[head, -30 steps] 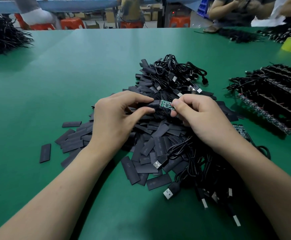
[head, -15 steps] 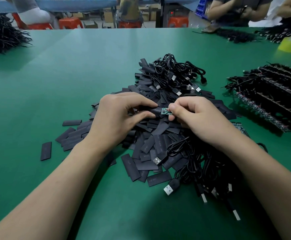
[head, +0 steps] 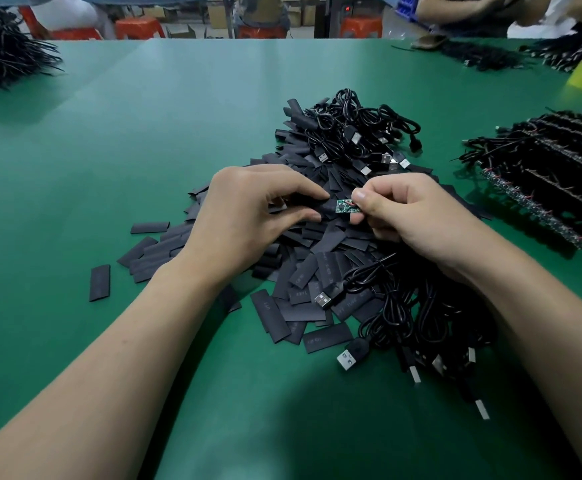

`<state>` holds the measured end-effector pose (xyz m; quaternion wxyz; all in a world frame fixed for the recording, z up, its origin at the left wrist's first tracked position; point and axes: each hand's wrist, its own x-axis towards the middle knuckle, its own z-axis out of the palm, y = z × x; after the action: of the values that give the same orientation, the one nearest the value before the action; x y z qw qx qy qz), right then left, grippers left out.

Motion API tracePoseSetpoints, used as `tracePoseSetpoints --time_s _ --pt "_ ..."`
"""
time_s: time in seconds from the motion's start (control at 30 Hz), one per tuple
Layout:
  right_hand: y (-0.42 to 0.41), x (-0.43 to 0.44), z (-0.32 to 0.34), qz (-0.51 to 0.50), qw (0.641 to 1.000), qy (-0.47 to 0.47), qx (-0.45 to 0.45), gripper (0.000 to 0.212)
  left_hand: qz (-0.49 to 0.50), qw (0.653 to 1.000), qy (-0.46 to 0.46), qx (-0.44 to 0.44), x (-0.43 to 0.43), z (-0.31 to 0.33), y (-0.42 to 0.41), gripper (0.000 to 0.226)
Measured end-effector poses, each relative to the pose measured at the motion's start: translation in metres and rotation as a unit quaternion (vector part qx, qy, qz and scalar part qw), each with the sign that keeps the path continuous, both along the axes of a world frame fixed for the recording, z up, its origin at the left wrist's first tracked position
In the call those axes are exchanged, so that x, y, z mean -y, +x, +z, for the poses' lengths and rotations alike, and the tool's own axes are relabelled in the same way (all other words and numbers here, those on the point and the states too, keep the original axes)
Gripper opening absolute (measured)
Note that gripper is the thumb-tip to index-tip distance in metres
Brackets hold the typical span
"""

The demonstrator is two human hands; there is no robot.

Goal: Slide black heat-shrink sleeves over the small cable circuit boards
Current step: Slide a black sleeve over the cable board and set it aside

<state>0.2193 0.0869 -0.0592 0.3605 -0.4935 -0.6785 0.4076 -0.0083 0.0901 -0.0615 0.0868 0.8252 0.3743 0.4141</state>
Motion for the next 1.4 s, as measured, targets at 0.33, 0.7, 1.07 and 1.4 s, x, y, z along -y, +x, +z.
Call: tracePoseSetpoints --time_s 0.33,0.7,1.07,1.4 --pt "-0.003 0.006 0.004 -0.042 0.987 0.111 0.11 0.031 0.01 0.998 -0.044 0.043 0.002 -0.001 0.006 0.024" --pt "-0.006 0.008 0.005 -0.016 0.987 0.155 0.036 0.006 0.021 0.993 -0.053 0.107 0.0 -0.008 0.011 0.019" --pt "-0.008 0.013 0.006 -0.055 0.953 0.291 0.067 0.008 0.012 0.99 -0.051 0.13 0.002 -0.006 0.012 0.016" --pt "-0.009 0.012 0.003 -0.03 0.967 0.252 0.038 0.01 0.015 0.994 0.101 0.041 0.001 -0.006 0.01 0.017"
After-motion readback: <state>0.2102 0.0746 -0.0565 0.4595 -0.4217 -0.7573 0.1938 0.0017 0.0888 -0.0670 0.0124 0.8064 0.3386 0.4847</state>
